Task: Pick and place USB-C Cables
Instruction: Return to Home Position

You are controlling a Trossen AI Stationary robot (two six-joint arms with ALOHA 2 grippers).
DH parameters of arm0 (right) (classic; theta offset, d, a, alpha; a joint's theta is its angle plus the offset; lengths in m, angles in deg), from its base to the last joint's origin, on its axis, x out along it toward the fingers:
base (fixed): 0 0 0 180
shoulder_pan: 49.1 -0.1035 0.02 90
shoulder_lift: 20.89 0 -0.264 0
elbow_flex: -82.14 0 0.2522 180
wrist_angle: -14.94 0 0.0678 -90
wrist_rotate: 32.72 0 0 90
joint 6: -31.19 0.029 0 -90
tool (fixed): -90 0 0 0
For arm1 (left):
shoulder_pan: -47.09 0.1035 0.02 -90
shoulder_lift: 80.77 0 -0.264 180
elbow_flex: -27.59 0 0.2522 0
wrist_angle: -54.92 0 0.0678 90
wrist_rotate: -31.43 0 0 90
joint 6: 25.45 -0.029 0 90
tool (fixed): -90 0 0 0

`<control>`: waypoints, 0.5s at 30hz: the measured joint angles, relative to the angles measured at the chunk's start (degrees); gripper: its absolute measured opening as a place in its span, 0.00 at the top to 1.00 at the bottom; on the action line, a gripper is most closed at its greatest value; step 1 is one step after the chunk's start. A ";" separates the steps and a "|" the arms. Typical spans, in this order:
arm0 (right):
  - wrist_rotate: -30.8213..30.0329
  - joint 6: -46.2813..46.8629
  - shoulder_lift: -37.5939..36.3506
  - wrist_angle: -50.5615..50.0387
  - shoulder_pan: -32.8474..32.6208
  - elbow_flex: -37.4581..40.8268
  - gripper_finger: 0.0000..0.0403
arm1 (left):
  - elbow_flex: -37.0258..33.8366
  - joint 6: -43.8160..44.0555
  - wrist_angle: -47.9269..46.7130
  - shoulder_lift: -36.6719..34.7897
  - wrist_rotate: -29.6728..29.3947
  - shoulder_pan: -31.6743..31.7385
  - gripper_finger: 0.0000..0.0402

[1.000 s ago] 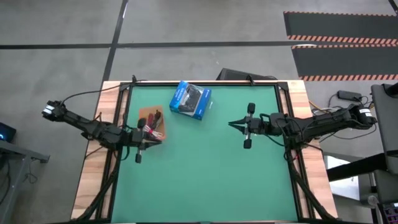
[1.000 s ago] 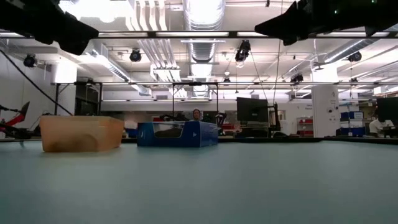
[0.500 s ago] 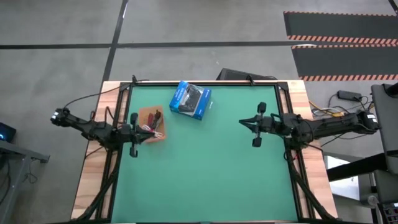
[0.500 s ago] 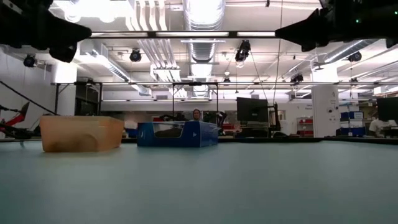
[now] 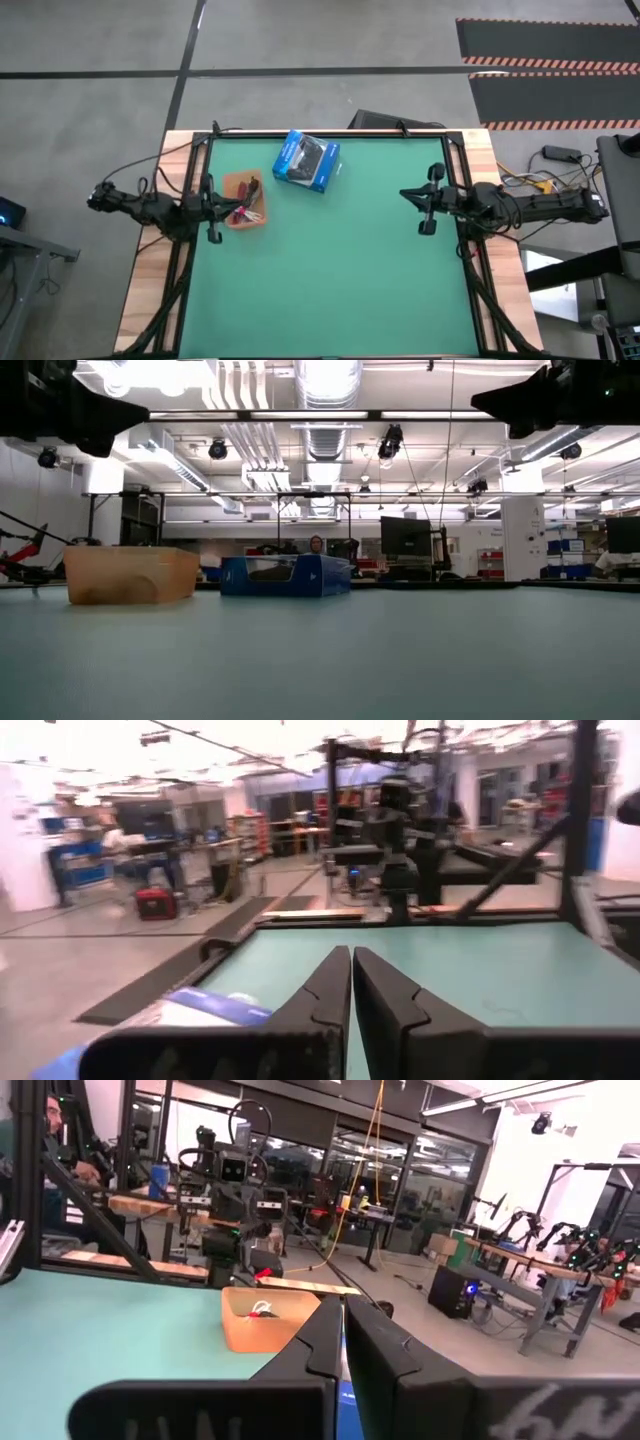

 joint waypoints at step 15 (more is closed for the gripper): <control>-0.54 1.09 -11.85 -13.71 -0.02 -0.01 0.98 | -3.43 2.11 0.40 0.38 -0.53 1.12 1.00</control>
